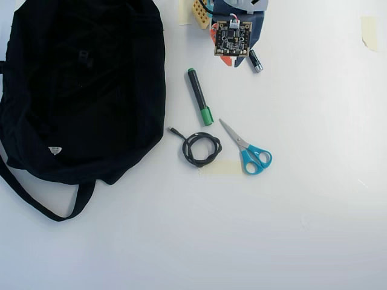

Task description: Put the bike light into the black bag

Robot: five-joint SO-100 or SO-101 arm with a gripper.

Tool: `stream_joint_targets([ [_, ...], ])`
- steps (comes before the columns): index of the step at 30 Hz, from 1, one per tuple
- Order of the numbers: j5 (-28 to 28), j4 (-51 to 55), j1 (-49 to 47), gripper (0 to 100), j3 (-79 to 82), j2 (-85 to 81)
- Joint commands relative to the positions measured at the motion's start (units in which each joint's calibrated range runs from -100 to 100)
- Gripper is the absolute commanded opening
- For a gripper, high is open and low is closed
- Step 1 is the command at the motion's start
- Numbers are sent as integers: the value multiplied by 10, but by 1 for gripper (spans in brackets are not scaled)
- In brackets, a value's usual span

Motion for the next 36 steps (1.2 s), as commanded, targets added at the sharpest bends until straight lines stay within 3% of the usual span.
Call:
stream_joint_targets([
  [1, 2, -101, -31, 2, 156, -97],
  [12, 2, -309, -129, 2, 593, -401],
  [24, 2, -298, 18, 2, 772, -581],
  [31, 2, -146, 52, 2, 768, -678],
  [36, 2, -141, 49, 2, 768, -684],
])
